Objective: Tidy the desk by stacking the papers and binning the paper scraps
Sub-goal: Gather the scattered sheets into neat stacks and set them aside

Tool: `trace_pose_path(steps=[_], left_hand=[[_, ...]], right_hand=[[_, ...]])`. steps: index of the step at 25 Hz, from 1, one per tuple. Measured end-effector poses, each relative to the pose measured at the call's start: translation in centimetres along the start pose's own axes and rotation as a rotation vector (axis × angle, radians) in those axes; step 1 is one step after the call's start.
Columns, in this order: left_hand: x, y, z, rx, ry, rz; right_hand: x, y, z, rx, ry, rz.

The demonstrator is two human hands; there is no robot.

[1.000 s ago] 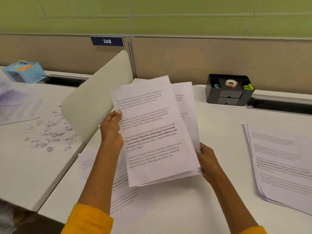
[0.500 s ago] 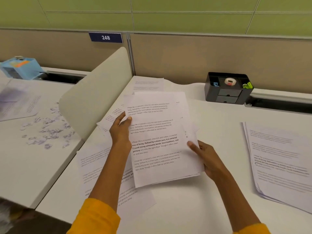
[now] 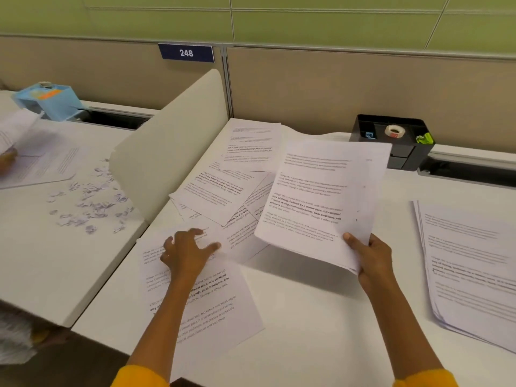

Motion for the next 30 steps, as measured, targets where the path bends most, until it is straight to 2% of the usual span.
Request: trace_pose_path(steps=[3, 8, 10, 12, 14, 16, 18, 22, 25, 28, 30], left_hand=[[2.5, -1.2, -0.5, 0.102, 0.234, -0.195], [4.5, -0.5, 1.7, 0.214, 0.326, -0.239], [4.3, -0.8, 2.1, 0.235, 0.336, -0.193], [2.8, -1.0, 1.5, 0.171, 0.32, -0.066], [0.7, -1.4, -0.1, 0.0, 0.329, 0.019], [-0.8, -2.1, -1.7, -0.172, 0.387, -0.002], [-1.2, -2.6, -2.6, -0.261, 0.391, -0.049], [-1.3, -2.6, -3.3, -0.337, 0.233, -0.078], [-2.0, -2.3, -3.2, -0.359, 0.04, -0.032], [-3.1, -1.3, -3.3, -0.278, -0.168, 0.051], [-3.7, -0.7, -3.4, -0.236, -0.441, 0.056]], right_hand=[[0.1, -0.1, 0.5, 0.038, 0.031, 0.007], [0.2, -0.2, 0.5, 0.047, 0.003, 0.017], [0.2, -0.2, 0.5, 0.05, -0.002, 0.014], [0.2, -0.2, 0.2, 0.046, 0.001, 0.01], [0.3, -0.2, 0.1, 0.043, 0.004, 0.005], [0.6, -0.4, 0.3, 0.048, -0.006, -0.007], [1.3, -0.6, 0.5, 0.057, -0.028, -0.037], [2.2, -1.1, 0.4, 0.053, -0.068, -0.078], [2.1, -1.3, 0.1, 0.041, -0.061, -0.082], [1.5, -1.2, 0.1, 0.03, -0.059, -0.067], [1.1, -1.0, 0.1, 0.031, -0.06, -0.045]])
Point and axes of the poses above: each hand's wrist, its own y-axis towards the middle knuckle, its own x-axis out of the palm, z = x × y, the point moved 6 cm from there along y, towards the middle knuckle, and after that the axes turned 6 degrees about -y, right-handed, at the moved point
